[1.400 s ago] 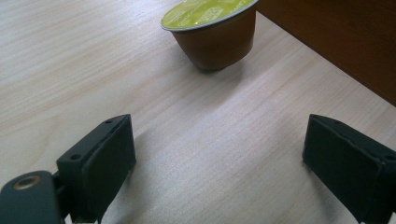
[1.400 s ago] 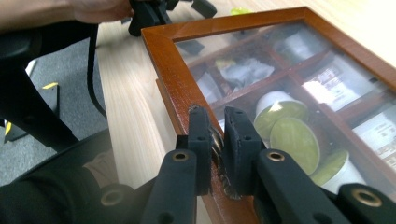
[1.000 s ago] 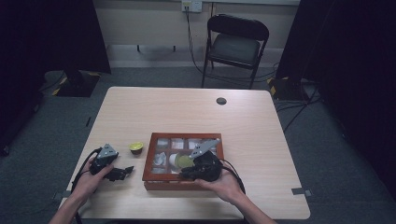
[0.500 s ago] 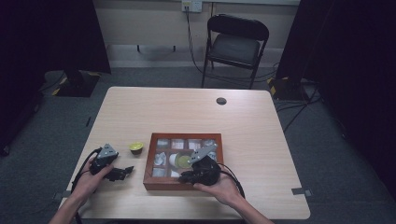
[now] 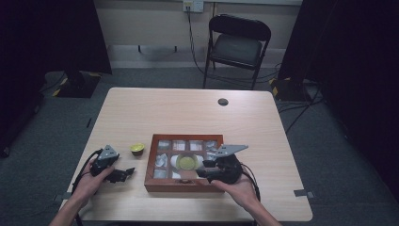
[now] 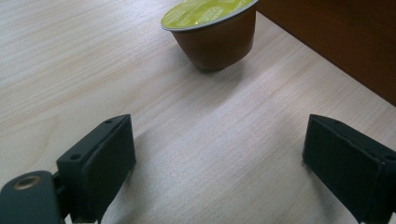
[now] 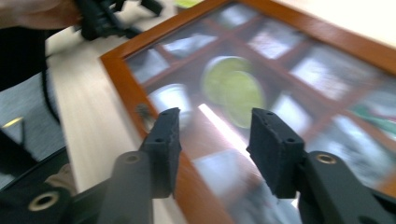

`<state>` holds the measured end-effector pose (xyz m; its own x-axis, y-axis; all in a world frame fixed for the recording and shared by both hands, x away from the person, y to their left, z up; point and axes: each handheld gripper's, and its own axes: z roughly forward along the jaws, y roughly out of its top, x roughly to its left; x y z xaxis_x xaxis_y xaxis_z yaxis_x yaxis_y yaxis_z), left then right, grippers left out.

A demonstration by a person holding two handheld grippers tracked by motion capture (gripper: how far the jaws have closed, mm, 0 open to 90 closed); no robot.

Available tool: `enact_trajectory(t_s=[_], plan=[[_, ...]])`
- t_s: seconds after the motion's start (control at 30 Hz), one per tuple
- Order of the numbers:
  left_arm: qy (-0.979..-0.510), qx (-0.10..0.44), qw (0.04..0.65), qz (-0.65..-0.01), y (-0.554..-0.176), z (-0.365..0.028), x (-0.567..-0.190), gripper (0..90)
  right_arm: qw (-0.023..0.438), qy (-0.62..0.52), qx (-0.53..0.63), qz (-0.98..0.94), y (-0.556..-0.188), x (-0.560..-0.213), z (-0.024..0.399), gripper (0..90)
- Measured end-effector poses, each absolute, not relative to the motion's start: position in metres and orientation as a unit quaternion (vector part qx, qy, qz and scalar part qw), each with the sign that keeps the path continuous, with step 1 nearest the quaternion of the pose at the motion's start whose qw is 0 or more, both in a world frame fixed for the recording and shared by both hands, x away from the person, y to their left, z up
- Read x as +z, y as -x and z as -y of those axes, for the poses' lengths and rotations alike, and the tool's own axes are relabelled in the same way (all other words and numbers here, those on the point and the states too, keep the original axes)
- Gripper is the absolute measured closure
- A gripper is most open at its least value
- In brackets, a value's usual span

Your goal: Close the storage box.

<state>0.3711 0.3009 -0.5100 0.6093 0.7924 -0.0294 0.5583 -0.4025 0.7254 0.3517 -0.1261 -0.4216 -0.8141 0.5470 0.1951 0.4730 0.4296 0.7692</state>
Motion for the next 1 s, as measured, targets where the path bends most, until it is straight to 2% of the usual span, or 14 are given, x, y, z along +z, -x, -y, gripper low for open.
enact_trajectory(t_s=[0.23,0.4,0.67,0.9,0.97,1.0], plan=[[-0.821,0.163,0.359,-0.413,-0.371,-0.301,-0.51,8.3,0.092,-0.365,0.432,-0.82,-0.358,-0.424,0.165,36.5],[-0.821,0.163,0.359,-0.413,-0.371,-0.302,-0.51,8.3,0.107,-0.409,0.426,-0.8,-0.364,-0.429,0.193,30.4],[-0.819,0.166,0.358,-0.417,-0.37,-0.305,-0.51,8.1,0.125,-0.483,0.368,-0.785,-0.378,-0.458,0.238,22.2],[-0.819,0.167,0.358,-0.417,-0.37,-0.305,-0.51,8.1,0.162,-0.527,0.298,-0.779,-0.387,-0.482,0.26,18.3],[-0.818,0.167,0.357,-0.42,-0.37,-0.305,-0.51,8.0,0.174,-0.535,0.275,-0.779,-0.388,-0.488,0.26,13.8],[-0.817,0.167,0.352,-0.425,-0.37,-0.305,-0.51,6.2,0.195,-0.531,0.269,-0.779,-0.387,-0.492,0.259,11.3]])
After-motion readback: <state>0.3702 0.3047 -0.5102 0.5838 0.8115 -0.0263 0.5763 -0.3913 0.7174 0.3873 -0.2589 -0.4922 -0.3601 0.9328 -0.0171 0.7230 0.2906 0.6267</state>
